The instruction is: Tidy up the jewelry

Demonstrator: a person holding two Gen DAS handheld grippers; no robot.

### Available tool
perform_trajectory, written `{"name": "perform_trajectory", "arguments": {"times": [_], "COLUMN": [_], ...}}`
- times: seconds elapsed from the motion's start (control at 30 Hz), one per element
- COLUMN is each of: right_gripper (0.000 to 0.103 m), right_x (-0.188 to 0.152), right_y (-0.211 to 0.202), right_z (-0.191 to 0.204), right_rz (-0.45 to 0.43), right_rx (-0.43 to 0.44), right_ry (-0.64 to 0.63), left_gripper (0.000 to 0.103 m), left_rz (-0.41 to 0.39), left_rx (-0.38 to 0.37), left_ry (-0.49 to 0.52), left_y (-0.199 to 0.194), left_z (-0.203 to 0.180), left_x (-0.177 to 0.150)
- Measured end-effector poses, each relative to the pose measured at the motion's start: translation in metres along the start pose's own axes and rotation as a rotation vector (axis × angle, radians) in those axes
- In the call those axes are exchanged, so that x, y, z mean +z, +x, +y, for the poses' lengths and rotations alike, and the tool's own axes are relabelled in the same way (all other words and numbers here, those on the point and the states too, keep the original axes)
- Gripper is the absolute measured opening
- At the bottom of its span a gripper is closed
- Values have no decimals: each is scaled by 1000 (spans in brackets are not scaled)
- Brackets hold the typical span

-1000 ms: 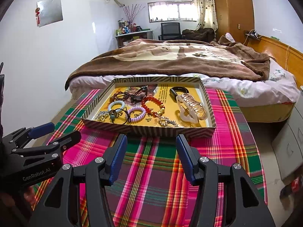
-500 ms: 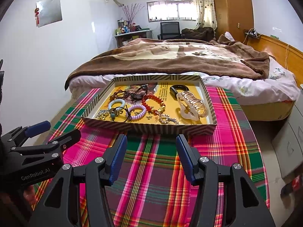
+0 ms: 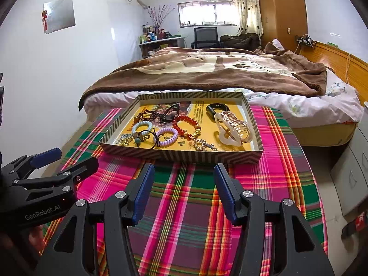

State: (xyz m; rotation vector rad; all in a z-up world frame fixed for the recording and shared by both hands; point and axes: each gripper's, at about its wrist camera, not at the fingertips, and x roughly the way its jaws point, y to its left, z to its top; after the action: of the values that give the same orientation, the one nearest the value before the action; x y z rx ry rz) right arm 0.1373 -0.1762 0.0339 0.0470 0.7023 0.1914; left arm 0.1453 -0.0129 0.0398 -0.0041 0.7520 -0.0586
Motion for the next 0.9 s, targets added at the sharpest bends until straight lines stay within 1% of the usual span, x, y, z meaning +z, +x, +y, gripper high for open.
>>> {"name": "perform_trajectory", "arguments": {"times": [0.9], "right_gripper": [55], "right_x": [-1], "right_y": [1], "right_z": [2], "right_rz": [2], "right_rx": [1], "right_ry": [4], "left_gripper": [91], "left_rz": [12], "left_rx": [4], "left_ry": [-9], "left_y": [3], "left_z": [1], "left_x": [0]}}
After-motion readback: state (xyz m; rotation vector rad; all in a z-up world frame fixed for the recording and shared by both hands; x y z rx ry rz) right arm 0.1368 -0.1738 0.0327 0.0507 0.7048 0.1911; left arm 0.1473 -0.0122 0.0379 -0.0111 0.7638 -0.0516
